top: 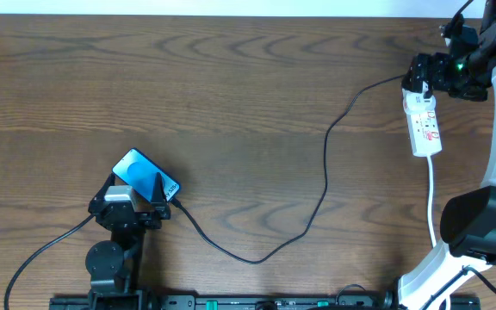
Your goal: Plug charger to phone and switch on socket
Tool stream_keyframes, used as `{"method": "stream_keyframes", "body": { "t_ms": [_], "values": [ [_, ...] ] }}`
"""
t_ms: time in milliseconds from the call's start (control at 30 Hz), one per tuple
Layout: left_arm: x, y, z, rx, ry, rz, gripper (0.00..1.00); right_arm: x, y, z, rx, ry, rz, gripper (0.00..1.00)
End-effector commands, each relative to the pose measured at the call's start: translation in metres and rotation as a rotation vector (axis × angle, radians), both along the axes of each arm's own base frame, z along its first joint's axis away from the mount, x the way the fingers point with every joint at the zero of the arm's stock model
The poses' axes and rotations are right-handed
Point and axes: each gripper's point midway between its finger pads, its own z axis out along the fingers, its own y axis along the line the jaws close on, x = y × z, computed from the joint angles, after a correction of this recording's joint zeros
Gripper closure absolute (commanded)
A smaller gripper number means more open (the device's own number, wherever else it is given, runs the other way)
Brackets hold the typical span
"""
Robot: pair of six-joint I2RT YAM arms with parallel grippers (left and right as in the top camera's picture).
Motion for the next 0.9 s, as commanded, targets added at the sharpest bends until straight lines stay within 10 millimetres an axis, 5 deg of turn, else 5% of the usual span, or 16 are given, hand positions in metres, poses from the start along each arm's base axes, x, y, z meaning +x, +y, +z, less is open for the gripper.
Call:
{"method": "stream_keyframes", "body": {
  "t_ms": [0,867],
  "values": [
    [-0.0015,-0.0026,-0.0134,0.017,0.044,-0.020,0.09,-0.0011,0.0008,0.0154,-0.006,-0.038,-0.009,0.01],
    [-0.0017,-0.0101,-0.0122,0.041,0.038,-0.066,0.09,-0.0011,0.0008,0.0154,-0.006,-0.038,-0.009,0.01]
  ]
}}
